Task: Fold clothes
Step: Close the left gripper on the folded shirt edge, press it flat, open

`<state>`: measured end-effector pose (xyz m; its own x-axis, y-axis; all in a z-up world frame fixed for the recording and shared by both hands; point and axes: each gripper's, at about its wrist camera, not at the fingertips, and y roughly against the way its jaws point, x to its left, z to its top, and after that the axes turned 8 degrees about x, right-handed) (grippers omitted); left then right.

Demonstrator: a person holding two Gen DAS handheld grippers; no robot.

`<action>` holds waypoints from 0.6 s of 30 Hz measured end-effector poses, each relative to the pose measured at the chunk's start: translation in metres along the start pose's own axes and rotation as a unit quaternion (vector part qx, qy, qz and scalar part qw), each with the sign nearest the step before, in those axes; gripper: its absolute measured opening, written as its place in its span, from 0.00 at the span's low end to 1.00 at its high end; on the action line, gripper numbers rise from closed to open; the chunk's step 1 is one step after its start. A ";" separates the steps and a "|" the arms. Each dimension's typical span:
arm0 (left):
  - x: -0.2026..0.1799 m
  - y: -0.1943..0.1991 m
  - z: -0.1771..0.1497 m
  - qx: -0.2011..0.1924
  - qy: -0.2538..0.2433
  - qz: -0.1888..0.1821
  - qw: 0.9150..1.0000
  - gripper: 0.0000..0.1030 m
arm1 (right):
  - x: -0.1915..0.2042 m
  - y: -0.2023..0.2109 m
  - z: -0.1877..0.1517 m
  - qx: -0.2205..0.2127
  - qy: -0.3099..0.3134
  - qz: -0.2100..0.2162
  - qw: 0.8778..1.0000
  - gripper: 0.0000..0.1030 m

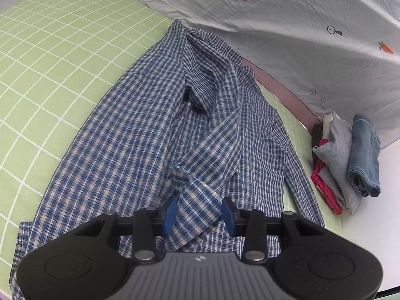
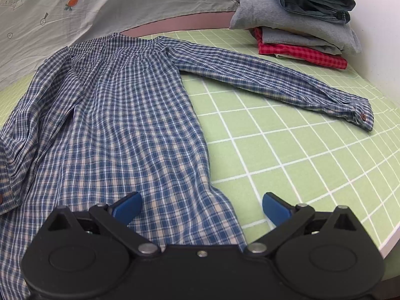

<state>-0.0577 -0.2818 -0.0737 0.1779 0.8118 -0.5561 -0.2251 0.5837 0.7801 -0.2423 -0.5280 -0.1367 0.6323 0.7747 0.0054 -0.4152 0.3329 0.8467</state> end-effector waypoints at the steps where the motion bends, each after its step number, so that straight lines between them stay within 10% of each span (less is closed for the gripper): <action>1: 0.000 0.000 0.000 0.000 0.000 0.000 1.000 0.41 | 0.000 0.000 0.000 0.000 0.000 0.000 1.000 1.00; 12: -0.011 -0.020 0.007 0.009 -0.035 0.030 0.999 0.51 | 0.000 0.000 -0.003 -0.006 0.001 0.000 1.000 1.00; 13: -0.010 -0.023 0.007 0.012 -0.037 0.039 0.998 0.47 | 0.000 0.000 -0.003 -0.006 0.001 0.000 1.000 1.00; 15: -0.007 -0.027 0.007 0.016 -0.040 0.054 0.998 0.02 | 0.000 0.000 -0.004 -0.007 0.001 0.000 1.000 1.00; 18: 0.002 -0.014 0.000 -0.008 -0.029 0.017 0.999 0.03 | 0.000 0.000 -0.005 -0.008 0.001 0.000 1.000 1.00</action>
<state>-0.0538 -0.2884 -0.0854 0.2246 0.8298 -0.5108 -0.2468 0.5555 0.7940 -0.2455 -0.5254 -0.1392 0.6314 0.7755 0.0038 -0.4248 0.3418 0.8383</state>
